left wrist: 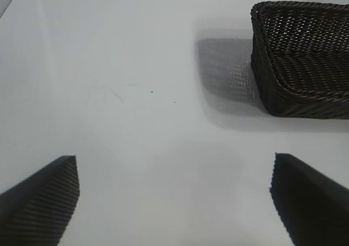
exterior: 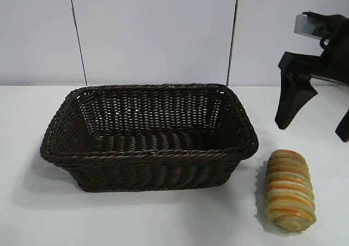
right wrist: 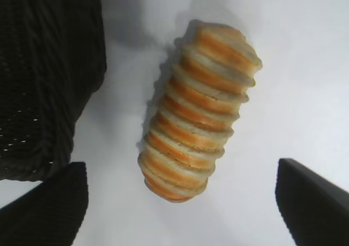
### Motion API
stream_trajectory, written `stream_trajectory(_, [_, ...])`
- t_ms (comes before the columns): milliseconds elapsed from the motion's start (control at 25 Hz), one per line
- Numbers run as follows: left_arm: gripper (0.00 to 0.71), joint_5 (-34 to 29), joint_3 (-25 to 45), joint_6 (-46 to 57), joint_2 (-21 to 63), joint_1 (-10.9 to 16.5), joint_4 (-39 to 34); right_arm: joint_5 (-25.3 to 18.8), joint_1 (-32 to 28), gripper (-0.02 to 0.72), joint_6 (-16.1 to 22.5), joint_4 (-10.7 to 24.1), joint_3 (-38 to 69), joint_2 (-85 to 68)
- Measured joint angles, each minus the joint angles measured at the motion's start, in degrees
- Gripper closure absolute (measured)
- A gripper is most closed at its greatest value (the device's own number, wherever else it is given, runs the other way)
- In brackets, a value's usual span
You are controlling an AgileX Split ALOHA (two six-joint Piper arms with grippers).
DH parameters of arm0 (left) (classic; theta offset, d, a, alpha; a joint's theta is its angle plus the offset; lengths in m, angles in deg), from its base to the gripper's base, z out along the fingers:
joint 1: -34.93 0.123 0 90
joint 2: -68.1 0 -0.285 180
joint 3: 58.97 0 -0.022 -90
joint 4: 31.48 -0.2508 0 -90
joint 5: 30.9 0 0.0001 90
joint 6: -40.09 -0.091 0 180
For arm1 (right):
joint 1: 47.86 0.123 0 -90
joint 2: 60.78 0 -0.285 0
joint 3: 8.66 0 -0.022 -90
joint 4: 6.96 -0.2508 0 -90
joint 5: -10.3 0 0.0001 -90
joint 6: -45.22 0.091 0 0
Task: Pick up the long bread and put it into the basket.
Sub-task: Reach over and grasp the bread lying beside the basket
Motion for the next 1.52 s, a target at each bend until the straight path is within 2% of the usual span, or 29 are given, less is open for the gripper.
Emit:
stream_trajectory(120, [0.025,0.0,0.0,0.0,0.0,0.0,0.0,2.3,0.0,0.041,0.0,0.0,1.7,0.0])
stream_trajectory(360, [0.025,0.0,0.0,0.0,0.0,0.0,0.0,11.4,0.0,0.041,0.2,-1.4,8.0,0.0])
stream_trajectory(520, [0.025,0.0,0.1,0.0,0.0,0.0,0.0,15.9,0.0,0.041,0.3,-1.7,11.0,0.0])
stream_trajectory(800, [0.025,0.0,0.2,0.0,0.0,0.0,0.0,23.1,0.0,0.041,1.5,-3.6,12.0,0.0])
stream_trajectory(920, [0.025,0.0,0.2,0.0,0.0,0.0,0.0,24.7,0.0,0.041,1.5,-5.3,12.0,1.0])
stream_trajectory(1080, [0.025,0.0,0.2,0.0,0.0,0.0,0.0,24.9,0.0,0.041,1.5,-6.5,12.0,3.6])
stream_trajectory(1400, [0.025,0.0,0.2,0.0,0.0,0.0,0.0,26.8,0.0,0.044,1.0,-7.0,12.0,6.3])
stream_trajectory(1520, [0.025,0.0,0.2,0.0,0.0,0.0,0.0,27.1,0.0,0.101,0.8,-7.3,12.0,7.1])
